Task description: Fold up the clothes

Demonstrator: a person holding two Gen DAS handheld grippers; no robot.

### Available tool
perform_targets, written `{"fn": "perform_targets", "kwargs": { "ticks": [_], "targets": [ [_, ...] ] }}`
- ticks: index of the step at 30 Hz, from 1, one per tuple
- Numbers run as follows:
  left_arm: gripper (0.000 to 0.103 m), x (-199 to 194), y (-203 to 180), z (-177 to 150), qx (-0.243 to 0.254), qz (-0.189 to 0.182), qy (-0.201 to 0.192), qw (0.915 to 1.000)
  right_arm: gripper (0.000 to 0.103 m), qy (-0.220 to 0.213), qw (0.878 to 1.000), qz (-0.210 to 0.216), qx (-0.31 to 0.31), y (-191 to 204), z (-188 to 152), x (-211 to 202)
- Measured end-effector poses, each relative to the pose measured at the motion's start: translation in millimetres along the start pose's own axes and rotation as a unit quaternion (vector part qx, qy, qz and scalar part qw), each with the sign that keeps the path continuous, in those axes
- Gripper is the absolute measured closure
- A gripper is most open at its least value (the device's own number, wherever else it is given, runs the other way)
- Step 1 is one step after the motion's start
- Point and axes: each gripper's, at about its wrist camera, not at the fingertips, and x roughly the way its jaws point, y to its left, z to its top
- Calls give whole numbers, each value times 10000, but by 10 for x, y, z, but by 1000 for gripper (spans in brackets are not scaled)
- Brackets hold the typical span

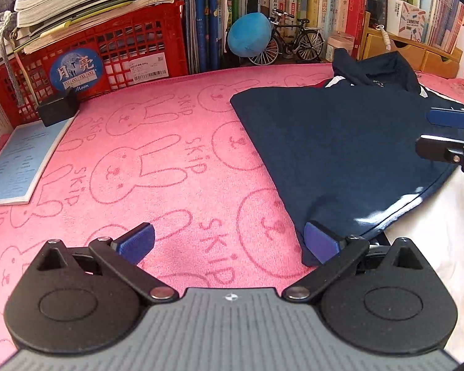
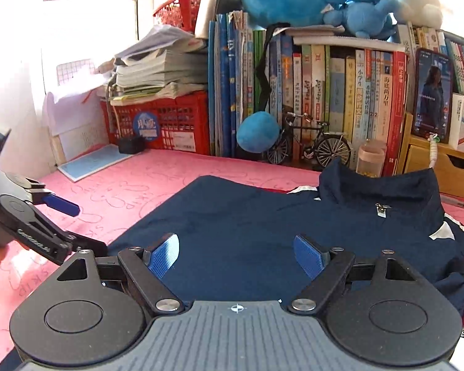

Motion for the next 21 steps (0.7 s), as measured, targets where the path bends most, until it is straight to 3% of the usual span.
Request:
{"fn": "perform_targets", "kwargs": {
  "ticks": [4,6,10,13,16,19,20,21],
  "targets": [
    [0,-45,-126,-92,322,181,145,9992,20,569,9980,50,-254,38,-87,293],
    [0,-84,-168,-112,424,480,100,9979,18,882,9958,63,-231,12,-149,385],
    [0,-248,-143,-8,32,685,-374,9969,14,887,9953,192,-338,5,-207,320],
    [0,-311,-187,128,-342,442,-785,9953,13,884,9943,478,-354,50,-212,264],
    [0,-134,-395,177,-119,352,-685,9970,12,768,9926,928,-170,5,-174,133],
    [0,163,-600,35,498,1004,-373,9930,11,549,9958,733,-37,-231,-131,-52],
    [0,141,-576,-42,457,968,-604,9924,11,481,9975,513,-62,-366,-135,-110],
    [0,131,-524,-67,287,884,-578,9940,10,425,9987,271,-82,-512,-142,-164]
  ]
}}
